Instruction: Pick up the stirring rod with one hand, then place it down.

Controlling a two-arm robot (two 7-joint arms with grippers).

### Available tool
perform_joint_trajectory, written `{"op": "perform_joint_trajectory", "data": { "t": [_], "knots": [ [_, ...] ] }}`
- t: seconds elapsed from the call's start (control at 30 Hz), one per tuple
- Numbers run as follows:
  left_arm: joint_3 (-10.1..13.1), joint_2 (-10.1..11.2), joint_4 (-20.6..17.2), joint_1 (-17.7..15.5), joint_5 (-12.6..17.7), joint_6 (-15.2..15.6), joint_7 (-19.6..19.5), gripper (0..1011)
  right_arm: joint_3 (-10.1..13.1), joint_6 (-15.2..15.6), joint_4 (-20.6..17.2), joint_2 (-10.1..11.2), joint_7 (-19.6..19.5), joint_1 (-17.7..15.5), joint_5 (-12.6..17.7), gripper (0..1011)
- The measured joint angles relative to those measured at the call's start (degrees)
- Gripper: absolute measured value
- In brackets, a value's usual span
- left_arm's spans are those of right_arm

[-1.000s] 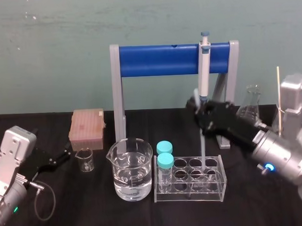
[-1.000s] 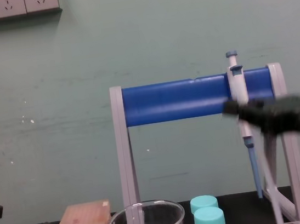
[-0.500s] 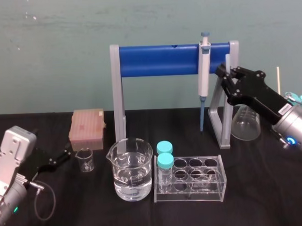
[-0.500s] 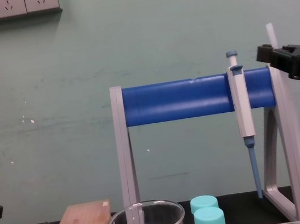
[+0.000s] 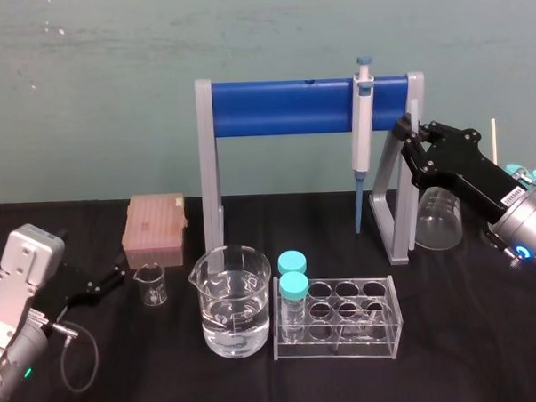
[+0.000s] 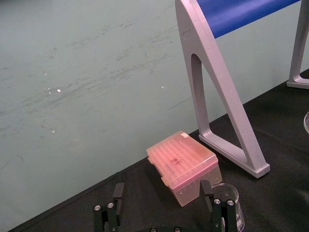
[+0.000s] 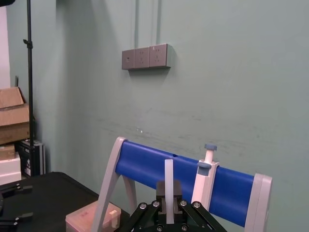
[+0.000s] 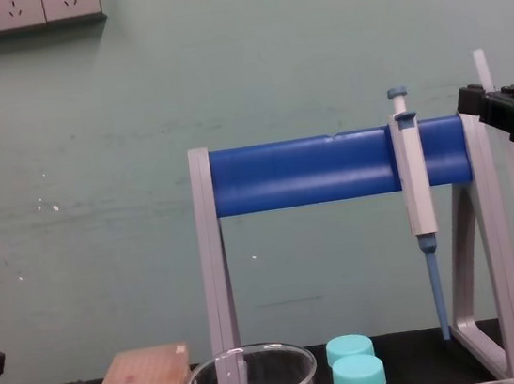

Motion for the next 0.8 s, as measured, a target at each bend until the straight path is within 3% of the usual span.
{"op": "perform_joint_trajectory", "data": {
  "t": [0.8],
  "knots": [
    [0.00, 0.00, 0.00, 0.00, 0.00, 0.00, 0.00, 1000, 0.49, 0.48, 0.02, -0.50, 0.44, -0.44, -0.61, 68]
  ]
}}
